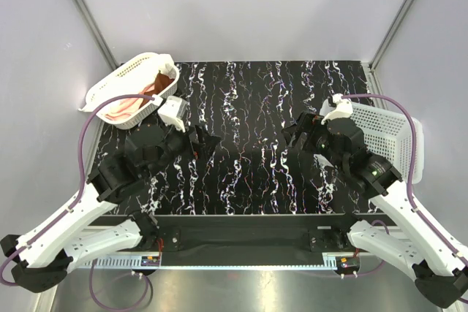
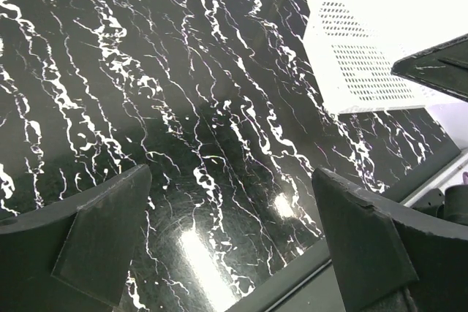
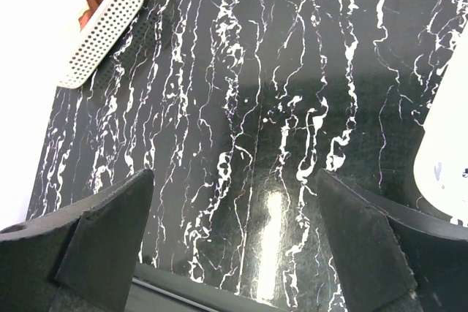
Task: Fold and stack the towels
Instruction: Grab crumpled towel
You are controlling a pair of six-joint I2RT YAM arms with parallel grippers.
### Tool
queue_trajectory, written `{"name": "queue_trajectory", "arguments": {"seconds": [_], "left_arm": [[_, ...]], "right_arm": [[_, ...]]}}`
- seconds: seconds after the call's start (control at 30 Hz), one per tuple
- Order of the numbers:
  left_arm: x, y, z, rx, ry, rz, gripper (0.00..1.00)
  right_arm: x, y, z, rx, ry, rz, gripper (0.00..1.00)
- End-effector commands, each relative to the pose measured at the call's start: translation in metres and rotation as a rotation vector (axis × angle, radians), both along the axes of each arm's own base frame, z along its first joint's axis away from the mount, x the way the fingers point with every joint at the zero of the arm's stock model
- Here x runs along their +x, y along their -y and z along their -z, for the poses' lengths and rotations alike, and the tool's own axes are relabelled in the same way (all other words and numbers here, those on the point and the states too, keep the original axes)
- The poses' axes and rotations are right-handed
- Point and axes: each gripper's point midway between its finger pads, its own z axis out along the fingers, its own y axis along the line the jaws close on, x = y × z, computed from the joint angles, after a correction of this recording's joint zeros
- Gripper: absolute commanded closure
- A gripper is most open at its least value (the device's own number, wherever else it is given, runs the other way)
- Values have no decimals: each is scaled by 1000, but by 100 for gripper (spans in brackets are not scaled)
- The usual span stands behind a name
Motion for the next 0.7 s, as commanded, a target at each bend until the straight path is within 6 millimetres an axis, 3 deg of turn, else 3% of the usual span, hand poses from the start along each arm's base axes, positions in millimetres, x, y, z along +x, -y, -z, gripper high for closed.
{"name": "queue_trajectory", "arguments": {"seconds": [0.0, 0.13, 0.17, 0.2, 0.23, 0.27, 0.3, 0.33, 0.37, 0.4, 0.43, 0.47, 0.53, 0.57, 0.63, 0.67], "left_arm": [[6, -9, -25, -54, 58, -63, 1], [27, -23, -29, -42, 72, -214, 1], [36, -33, -27, -9, 73, -273, 1], [46, -43, -40, -6, 90, -339, 1], [64, -49, -32, 47, 72, -398, 1], [88, -80, -34, 61, 64, -511, 1], [101, -95, -35, 60, 37, -563, 1], [116, -105, -49, 22, 28, -592, 1], [141, -137, -40, 30, -12, -703, 1], [155, -150, -40, 33, -15, -743, 1], [165, -169, -53, 26, 7, -815, 1], [186, -201, -38, 51, -36, -911, 2], [204, -230, -40, 27, -44, -980, 5], [214, -258, -34, 4, -62, -1035, 6], [243, -275, -6, -10, -131, -1034, 9], [252, -296, -12, -25, -118, -1066, 12]], "right_arm": [[4, 4, -22, 28, 57, 35, 0], [4, 5, -22, 26, 66, 37, 0], [4, 5, -23, 27, 70, 37, 0], [4, 6, -21, 20, 70, 35, 0], [3, 5, -22, 19, 73, 29, 0], [2, 7, -22, 20, 77, 28, 0], [2, 6, -20, 13, 81, 20, 0], [0, 3, -22, 20, 95, -5, 0], [-2, 1, -25, 23, 112, -25, 0], [-4, -1, -25, 8, 131, -55, 0], [-6, -5, -24, 14, 137, -85, 0], [-9, -7, -25, 20, 142, -102, 0], [-13, -11, -28, 34, 149, -136, 0], [-15, -12, -30, 43, 154, -147, 0], [-17, -14, -29, 56, 149, -158, 0], [-19, -15, -30, 65, 155, -164, 0]]}}
